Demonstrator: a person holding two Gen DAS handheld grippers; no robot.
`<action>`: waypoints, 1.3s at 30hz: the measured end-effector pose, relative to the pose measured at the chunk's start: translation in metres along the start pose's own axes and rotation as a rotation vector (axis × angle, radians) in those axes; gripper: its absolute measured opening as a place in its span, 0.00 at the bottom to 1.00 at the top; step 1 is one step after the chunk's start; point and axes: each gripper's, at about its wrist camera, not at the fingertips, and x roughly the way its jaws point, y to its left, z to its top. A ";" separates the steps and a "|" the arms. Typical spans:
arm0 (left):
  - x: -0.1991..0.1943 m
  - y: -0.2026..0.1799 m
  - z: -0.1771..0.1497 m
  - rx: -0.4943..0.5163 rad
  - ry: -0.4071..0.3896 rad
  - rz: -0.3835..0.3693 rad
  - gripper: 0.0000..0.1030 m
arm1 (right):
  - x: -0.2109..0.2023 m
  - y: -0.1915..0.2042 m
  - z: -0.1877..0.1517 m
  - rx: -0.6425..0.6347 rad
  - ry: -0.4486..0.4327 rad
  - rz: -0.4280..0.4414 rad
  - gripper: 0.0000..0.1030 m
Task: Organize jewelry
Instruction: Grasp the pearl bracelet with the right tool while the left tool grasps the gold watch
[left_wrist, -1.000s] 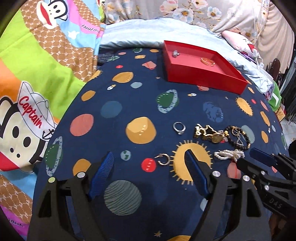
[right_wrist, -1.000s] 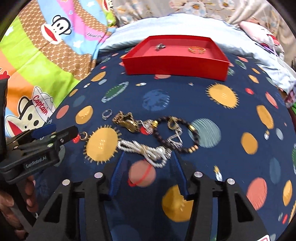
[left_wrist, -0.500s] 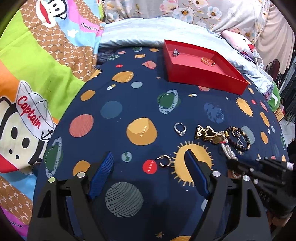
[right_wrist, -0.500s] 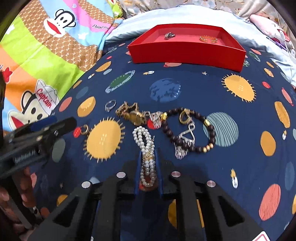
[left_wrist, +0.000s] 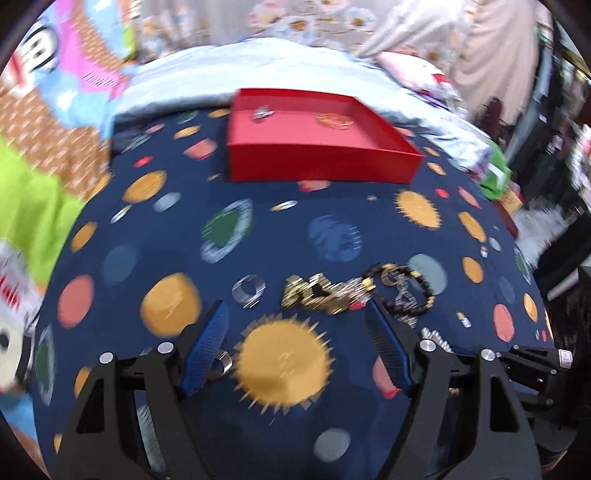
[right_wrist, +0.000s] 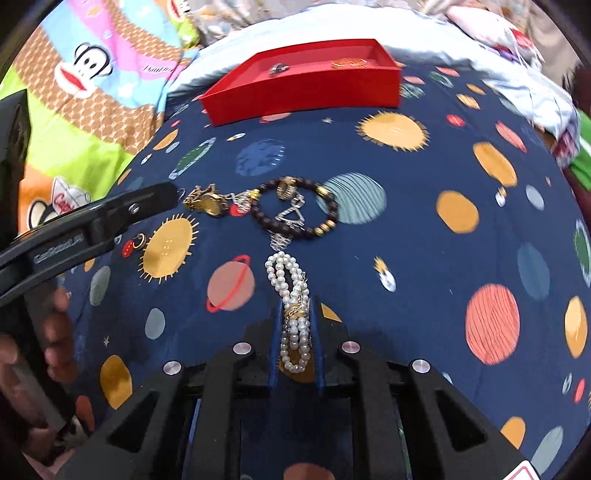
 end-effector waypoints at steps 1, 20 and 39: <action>0.004 -0.004 0.003 0.032 -0.003 -0.011 0.68 | -0.001 -0.002 -0.001 0.011 0.001 0.004 0.13; 0.045 -0.007 -0.002 0.324 0.048 -0.176 0.27 | -0.002 -0.007 -0.001 0.047 0.007 0.009 0.13; -0.005 -0.010 -0.023 0.025 0.059 -0.191 0.13 | -0.022 0.008 0.008 0.017 -0.061 0.029 0.03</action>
